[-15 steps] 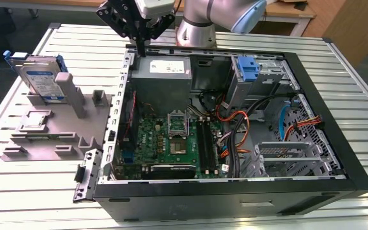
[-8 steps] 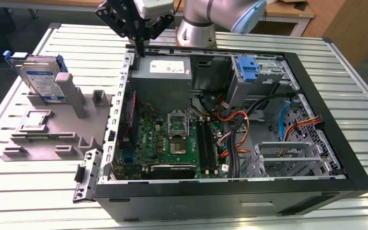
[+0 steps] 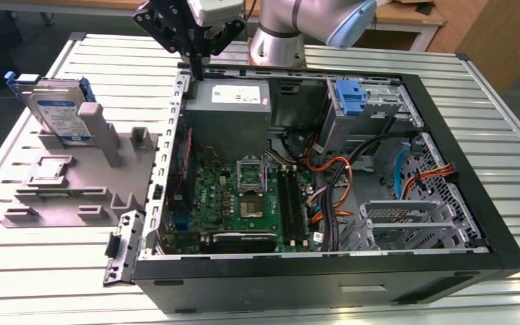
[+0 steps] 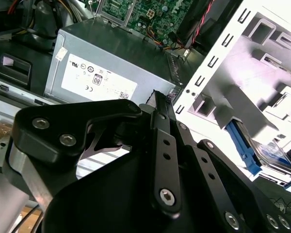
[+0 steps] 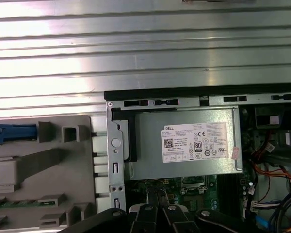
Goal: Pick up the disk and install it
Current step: 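Reach for the disk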
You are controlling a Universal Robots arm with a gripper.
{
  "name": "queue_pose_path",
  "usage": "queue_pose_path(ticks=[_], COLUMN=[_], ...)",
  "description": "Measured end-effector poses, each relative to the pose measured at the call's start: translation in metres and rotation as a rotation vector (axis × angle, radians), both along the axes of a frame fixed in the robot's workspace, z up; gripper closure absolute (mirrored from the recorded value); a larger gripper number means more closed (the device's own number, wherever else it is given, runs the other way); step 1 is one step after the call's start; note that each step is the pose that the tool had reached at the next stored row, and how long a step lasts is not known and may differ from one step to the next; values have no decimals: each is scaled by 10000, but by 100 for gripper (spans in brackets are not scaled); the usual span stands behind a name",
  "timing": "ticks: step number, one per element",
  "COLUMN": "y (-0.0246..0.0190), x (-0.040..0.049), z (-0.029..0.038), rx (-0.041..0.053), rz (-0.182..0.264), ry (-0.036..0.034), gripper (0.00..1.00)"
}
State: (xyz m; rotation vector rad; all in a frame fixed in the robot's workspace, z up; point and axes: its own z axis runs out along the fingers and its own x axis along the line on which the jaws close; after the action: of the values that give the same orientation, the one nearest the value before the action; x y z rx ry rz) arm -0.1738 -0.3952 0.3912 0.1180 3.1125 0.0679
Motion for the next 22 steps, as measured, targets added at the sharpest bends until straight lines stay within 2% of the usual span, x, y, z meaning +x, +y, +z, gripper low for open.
queue_pose_path(ticks=[19,22], y=[0,0], x=[-40,-75], z=[-2,-2], rx=[0,0], rz=[0,-1], ry=[0,1], gripper=[90,90])
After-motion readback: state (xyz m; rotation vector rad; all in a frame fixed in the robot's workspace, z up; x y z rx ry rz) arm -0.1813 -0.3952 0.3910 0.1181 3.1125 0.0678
